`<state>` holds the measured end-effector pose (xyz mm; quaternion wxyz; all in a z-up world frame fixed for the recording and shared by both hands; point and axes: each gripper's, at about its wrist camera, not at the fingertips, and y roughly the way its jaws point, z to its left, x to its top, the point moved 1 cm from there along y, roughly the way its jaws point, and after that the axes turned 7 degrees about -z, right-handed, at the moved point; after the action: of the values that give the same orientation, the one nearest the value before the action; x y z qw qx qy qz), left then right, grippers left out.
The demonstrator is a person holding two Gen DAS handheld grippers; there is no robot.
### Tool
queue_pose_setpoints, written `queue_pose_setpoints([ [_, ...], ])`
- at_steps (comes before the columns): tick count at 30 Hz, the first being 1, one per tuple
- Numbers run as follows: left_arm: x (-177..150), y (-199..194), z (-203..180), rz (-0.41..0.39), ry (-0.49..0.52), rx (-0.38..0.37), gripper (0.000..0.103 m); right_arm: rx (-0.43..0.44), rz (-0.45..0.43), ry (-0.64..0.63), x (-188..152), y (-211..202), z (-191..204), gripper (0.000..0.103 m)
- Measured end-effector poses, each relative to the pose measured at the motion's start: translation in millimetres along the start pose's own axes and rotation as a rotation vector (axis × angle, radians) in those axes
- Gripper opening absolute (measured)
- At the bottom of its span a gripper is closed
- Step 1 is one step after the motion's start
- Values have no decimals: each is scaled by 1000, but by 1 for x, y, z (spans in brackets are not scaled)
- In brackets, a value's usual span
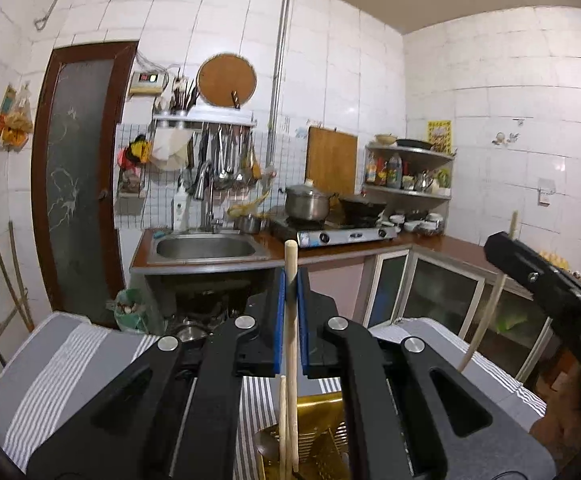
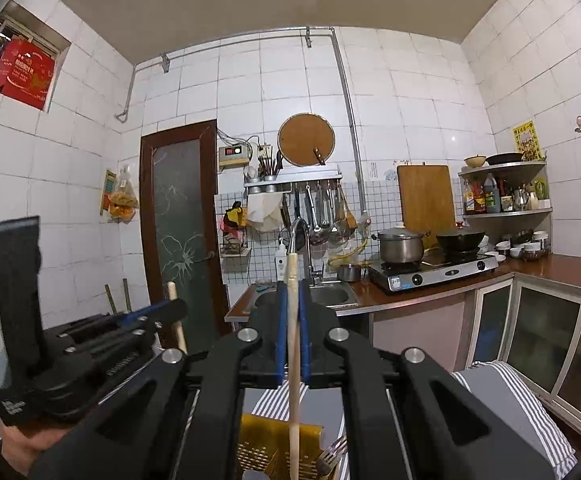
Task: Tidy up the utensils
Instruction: 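Carry the chopstick upright into the holder with the left tool while the right tool does likewise, then open both tools to release the chopsticks into the holder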
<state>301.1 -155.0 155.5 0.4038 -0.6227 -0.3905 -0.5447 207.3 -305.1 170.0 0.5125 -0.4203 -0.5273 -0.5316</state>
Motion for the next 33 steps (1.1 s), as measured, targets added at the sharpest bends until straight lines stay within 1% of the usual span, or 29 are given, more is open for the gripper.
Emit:
queue_pose_setpoints([
  [3, -7, 11, 4, 23, -7, 13, 5, -6, 33, 5, -10, 13, -3, 6],
  [6, -14, 19, 11, 54, -30, 39, 5, -21, 105, 38, -25, 31, -12, 6],
  [8, -17, 21, 12, 75, -26, 45, 6, -18, 148, 52, -33, 39, -17, 7],
  [9, -19, 22, 12, 90, -16, 50, 9, -26, 162, 52, -35, 41, -18, 7],
  [11, -19, 22, 11, 103, -8, 57, 34, -51, 161, 56, -35, 40, -22, 7],
  [13, -16, 17, 11, 99, 1, 71, 36, -69, 160, 64, -32, 36, -26, 8],
  [14, -15, 15, 10, 98, 5, 73, 39, -76, 158, 66, -30, 32, -28, 10],
  [15, -13, 11, 9, 98, 13, 76, 42, -80, 156, 65, -27, 28, -29, 20],
  [16, -11, 8, 7, 96, 18, 78, 48, -86, 153, 62, -25, 25, -30, 25],
  [17, -10, 3, 6, 92, 22, 82, 51, -98, 146, 59, -21, 19, -32, 34],
  [21, -11, -19, -2, 92, 64, 87, 55, -131, 148, 53, -10, -5, -40, 34],
  [26, -21, -50, -5, 131, 87, 79, 56, -180, 190, 11, -5, -45, -48, 35],
  [28, -28, -66, -4, 149, 90, 72, 58, -202, 213, -14, -8, -63, -50, 36],
  [30, -40, -83, -2, 179, 92, 66, 61, -211, 266, -35, -19, -83, -53, 40],
  [33, -60, -99, -1, 232, 96, 64, 62, -228, 346, -54, -42, -106, -58, 40],
])
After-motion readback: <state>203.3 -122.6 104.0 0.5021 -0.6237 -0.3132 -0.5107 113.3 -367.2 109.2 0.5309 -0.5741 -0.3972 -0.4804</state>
